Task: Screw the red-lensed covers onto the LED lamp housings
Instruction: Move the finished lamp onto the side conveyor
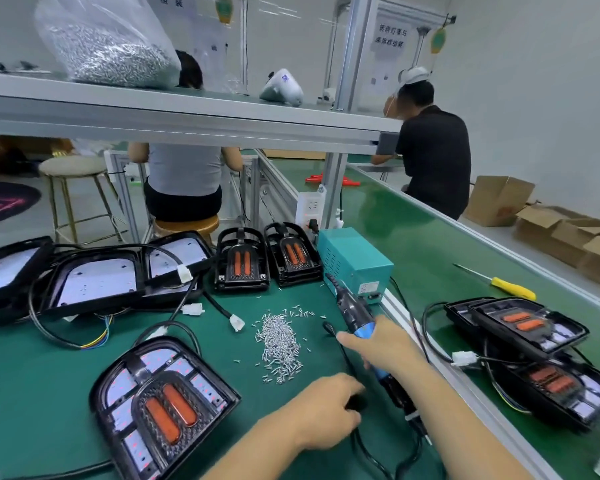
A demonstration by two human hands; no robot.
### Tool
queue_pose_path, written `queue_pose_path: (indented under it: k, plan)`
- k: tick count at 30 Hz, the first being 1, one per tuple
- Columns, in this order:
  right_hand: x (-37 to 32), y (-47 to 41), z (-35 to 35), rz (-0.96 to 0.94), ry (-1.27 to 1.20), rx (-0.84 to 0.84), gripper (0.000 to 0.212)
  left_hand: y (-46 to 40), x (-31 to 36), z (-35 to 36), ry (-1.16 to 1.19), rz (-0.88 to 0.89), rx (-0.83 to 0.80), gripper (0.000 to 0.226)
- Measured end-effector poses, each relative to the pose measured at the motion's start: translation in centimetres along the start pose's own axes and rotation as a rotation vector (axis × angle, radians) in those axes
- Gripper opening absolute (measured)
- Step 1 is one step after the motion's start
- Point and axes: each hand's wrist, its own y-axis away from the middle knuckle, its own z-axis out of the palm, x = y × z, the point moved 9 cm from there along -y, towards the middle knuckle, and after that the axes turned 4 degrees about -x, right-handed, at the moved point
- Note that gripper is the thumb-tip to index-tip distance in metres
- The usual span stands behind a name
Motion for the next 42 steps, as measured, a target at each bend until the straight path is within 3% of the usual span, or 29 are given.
queue_pose_path:
  k: [3, 7, 12, 16, 21, 27, 30, 32, 35, 39, 42]
  plan:
    - [0.2, -0.3, 1.0, 0.031, 0.107, 0.007, 0.068, 0.9, 0.0, -0.4, -0.042, 0.020, 0.045, 0.037]
    - [0.3, -0.6, 1.6, -0.001, 0.168, 0.060, 0.064, 3.7, 0.3, -2.5, 0.058, 0.108, 0.171, 0.038]
    - [-0.8, -0.2, 0.7, -0.059, 0.301, 0.165, 0.056, 9.9, -1.5, -7.7, 0.247, 0.126, 0.447, 0.028]
    - [-2.4, 0.2, 0.4, -0.164, 0.550, 0.257, 0.059, 16.3, -6.7, -11.9, 0.425, -0.008, 0.779, 0.034]
    - [-2.0, -0.6, 0.2, -0.151, 0.583, 0.280, 0.060, 24.2, -14.2, -13.4, 0.490, -0.274, 1.133, 0.037]
    - [-2.3, -1.0, -1.8, -0.212, 0.662, 0.373, 0.058, 28.1, -18.3, -10.3, 0.510, -0.533, 1.124, 0.038]
    - [-5.2, 0.1, -1.8, -0.341, 0.490, 0.410, 0.056, 27.6, -18.5, -8.9, 0.514, -0.618, 1.063, 0.023]
    - [-8.7, 2.0, 0.0, -0.504, 0.250, 0.338, 0.052, 26.4, -18.7, -7.9, 0.553, -0.673, 0.983, 0.007]
    - [-13.4, 5.2, 5.0, -0.616, 0.014, 0.029, 0.049, 24.6, -18.7, -6.7, 0.597, -0.731, 0.864, 0.026]
    - [-14.8, 8.6, 13.5, -0.449, -0.174, -0.537, 0.044, 23.9, -18.4, -5.9, 0.636, -0.750, 0.845, 0.061]
    - [-14.4, 9.4, 16.2, -0.347, -0.345, -0.675, 0.039, 23.6, -17.9, -5.7, 0.670, -0.694, 0.873, 0.038]
